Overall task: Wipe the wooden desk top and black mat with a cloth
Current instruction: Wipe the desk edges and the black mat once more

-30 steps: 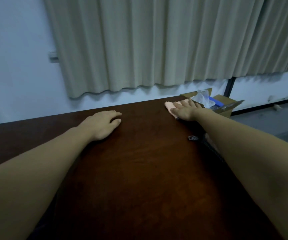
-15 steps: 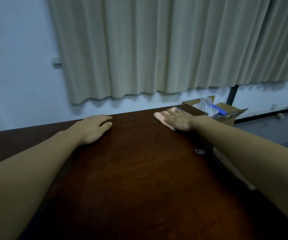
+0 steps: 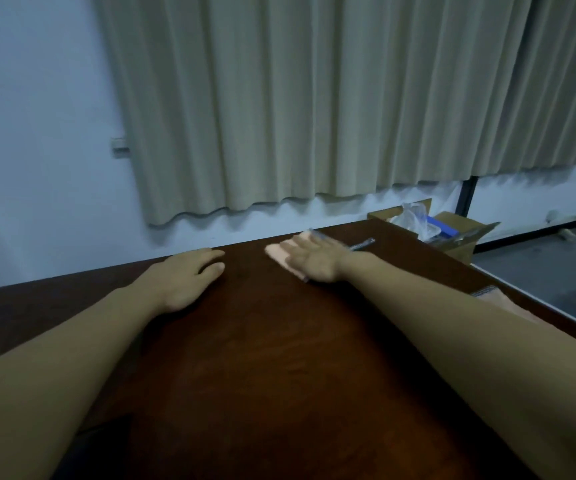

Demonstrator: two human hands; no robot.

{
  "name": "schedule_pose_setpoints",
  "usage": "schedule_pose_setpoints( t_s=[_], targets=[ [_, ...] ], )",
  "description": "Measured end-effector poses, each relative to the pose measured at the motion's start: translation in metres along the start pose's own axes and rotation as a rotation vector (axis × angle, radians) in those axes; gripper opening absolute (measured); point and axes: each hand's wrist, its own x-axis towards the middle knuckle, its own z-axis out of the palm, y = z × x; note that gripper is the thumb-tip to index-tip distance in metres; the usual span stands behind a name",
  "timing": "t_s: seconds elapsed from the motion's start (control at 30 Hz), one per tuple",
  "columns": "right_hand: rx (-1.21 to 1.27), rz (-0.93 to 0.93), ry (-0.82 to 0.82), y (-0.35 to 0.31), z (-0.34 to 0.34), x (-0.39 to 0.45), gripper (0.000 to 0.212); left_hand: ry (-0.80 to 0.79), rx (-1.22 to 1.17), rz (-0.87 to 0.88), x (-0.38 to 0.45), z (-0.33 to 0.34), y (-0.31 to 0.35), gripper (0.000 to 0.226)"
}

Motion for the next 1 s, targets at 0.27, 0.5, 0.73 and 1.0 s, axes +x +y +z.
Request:
schedule_pose_setpoints(
  t_s=[0.27,0.5,0.73,1.0],
  targets=[
    [0.054,0.110,-0.007,0.093,0.010,-0.052,0.059,-0.005,0.006,-0.007,-0.005,0.000,-0.014,0.053],
    [0.083,0.342,0.016,0.100,0.009,-0.013,0.063,-0.032,-0.011,-0.034,-0.010,-0.002,-0.020,0.053],
    [-0.026,-0.073,-0.010,0.026,0.012,-0.040,0.058,-0.053,-0.052,-0.039,-0.012,-0.002,-0.023,0.053],
    [0.119,0.431,0.014,0.131,0.014,-0.041,0.063,-0.039,-0.012,-0.013,-0.034,-0.011,-0.023,0.051]
  ],
)
